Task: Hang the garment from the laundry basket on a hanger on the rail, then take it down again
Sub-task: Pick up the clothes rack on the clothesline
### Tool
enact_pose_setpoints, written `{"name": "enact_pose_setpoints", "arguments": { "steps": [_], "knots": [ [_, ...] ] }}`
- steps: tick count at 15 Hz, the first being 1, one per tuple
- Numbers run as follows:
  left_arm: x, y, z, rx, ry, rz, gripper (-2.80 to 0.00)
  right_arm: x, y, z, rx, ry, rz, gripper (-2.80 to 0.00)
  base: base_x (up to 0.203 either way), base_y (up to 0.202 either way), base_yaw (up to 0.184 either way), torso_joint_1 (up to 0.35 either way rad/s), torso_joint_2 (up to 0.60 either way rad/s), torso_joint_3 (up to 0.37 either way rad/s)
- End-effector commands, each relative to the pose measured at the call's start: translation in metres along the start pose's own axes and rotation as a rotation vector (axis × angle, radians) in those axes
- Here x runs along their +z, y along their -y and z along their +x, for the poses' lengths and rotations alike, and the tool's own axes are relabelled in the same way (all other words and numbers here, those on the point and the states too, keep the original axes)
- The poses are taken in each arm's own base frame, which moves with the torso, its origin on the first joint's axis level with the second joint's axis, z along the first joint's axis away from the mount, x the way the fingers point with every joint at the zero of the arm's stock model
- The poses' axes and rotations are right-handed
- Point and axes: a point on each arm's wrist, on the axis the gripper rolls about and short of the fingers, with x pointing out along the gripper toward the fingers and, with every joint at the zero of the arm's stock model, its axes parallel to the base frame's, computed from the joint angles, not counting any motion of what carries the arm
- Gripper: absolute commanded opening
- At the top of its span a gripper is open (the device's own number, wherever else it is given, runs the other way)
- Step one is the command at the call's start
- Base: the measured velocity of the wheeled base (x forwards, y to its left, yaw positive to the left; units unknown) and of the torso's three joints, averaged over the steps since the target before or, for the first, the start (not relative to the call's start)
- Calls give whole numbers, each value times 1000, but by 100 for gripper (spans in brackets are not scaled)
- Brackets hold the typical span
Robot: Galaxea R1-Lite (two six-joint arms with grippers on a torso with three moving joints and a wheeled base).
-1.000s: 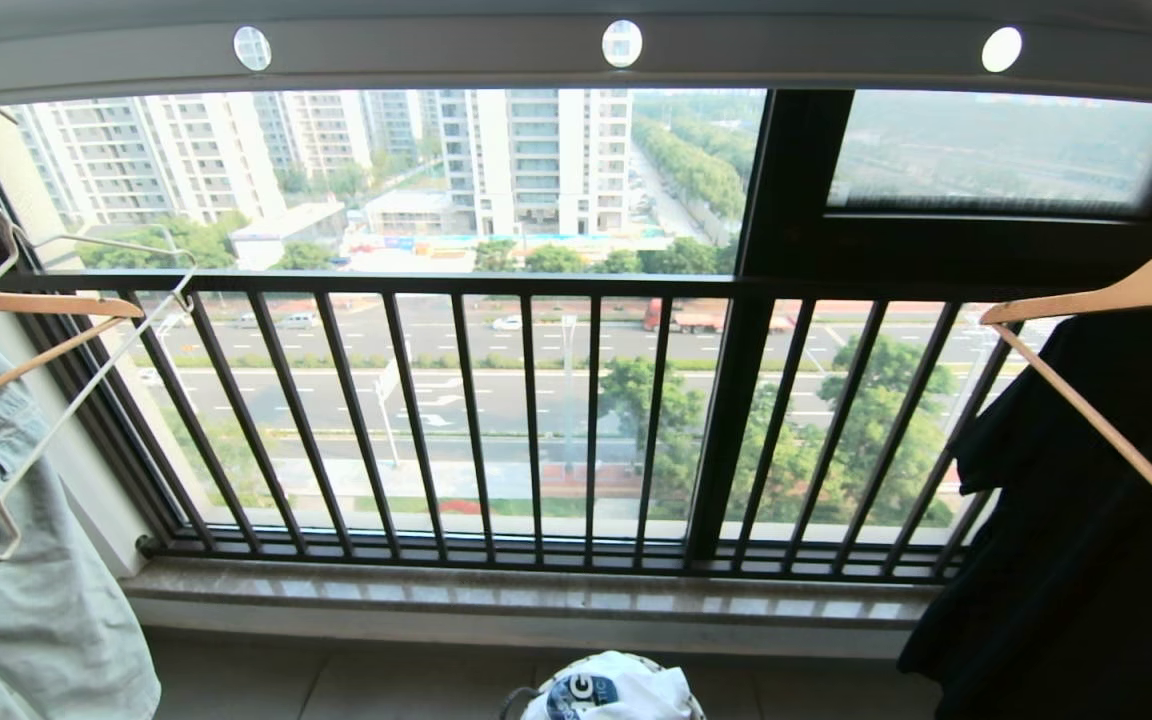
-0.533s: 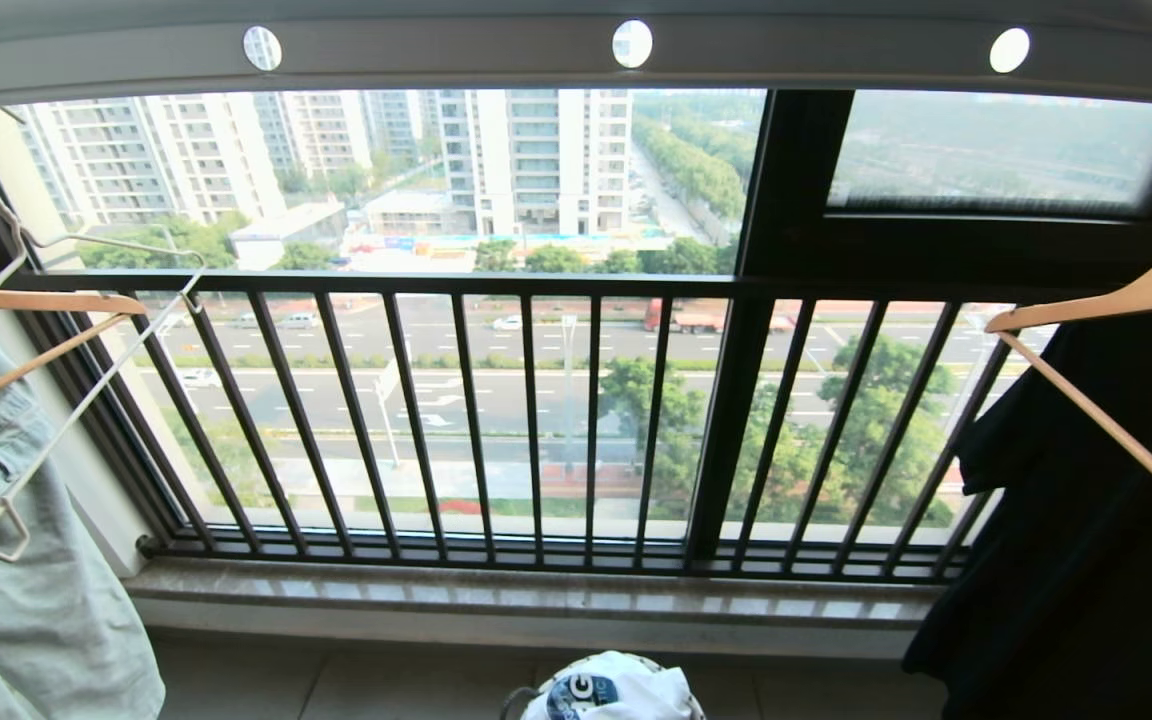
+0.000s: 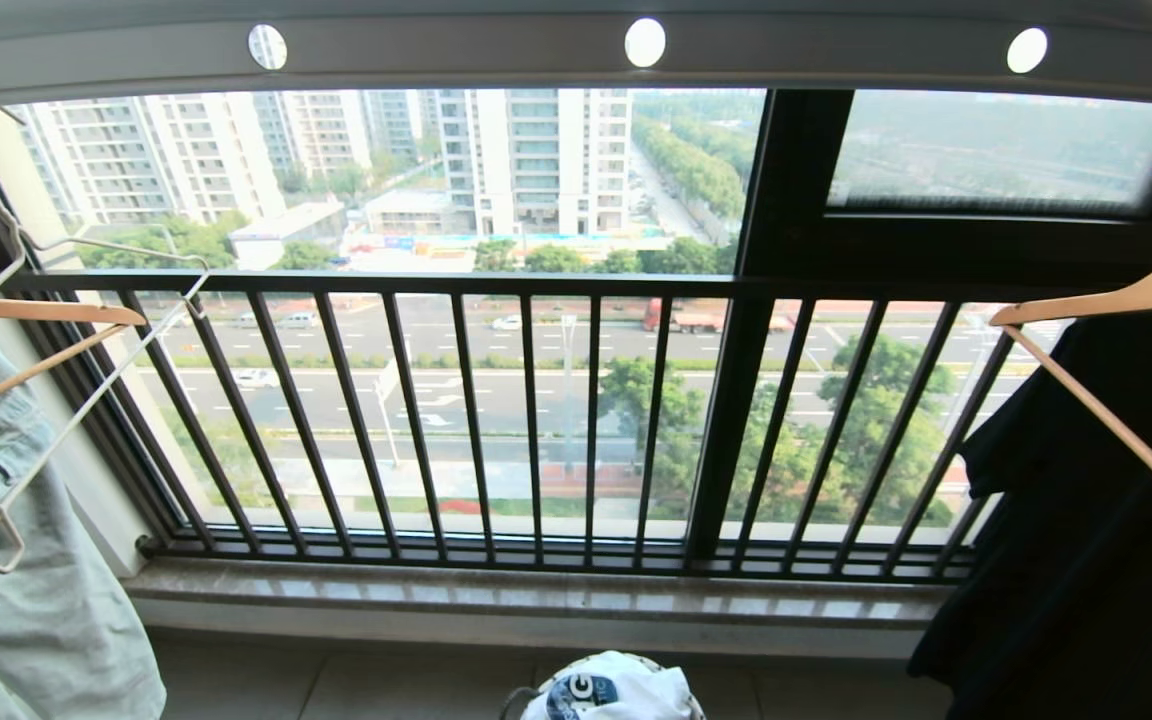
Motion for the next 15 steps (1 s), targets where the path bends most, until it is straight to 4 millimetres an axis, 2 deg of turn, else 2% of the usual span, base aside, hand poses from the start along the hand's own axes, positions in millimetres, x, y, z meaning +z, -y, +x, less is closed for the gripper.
{"name": "enact_pose_setpoints", "arguments": {
  "steps": [1,4,6,9,11,12,15],
  "knots": [
    [32,2,24,42,-72,33,-280,0,0,0,0,0,0,-280,0,0,0,0,0,0],
    [69,-5,24,45,-154,43,-280,0,0,0,0,-1,0,-280,0,0,0,0,0,0],
    [86,0,47,40,-266,1,-280,0,0,0,0,0,0,-280,0,0,0,0,0,0],
    [88,11,85,80,-400,-88,-280,0,0,0,0,0,0,-280,0,0,0,0,0,0],
    [86,16,101,111,-437,-127,-280,0,0,0,0,0,-2,-280,0,0,0,0,0,0],
    [90,16,103,121,-427,-156,0,0,0,0,0,0,0,-280,0,0,0,0,0,0],
    [93,16,102,111,-416,-169,0,0,0,0,0,-1,0,-280,0,0,0,0,0,0]
  ]
}}
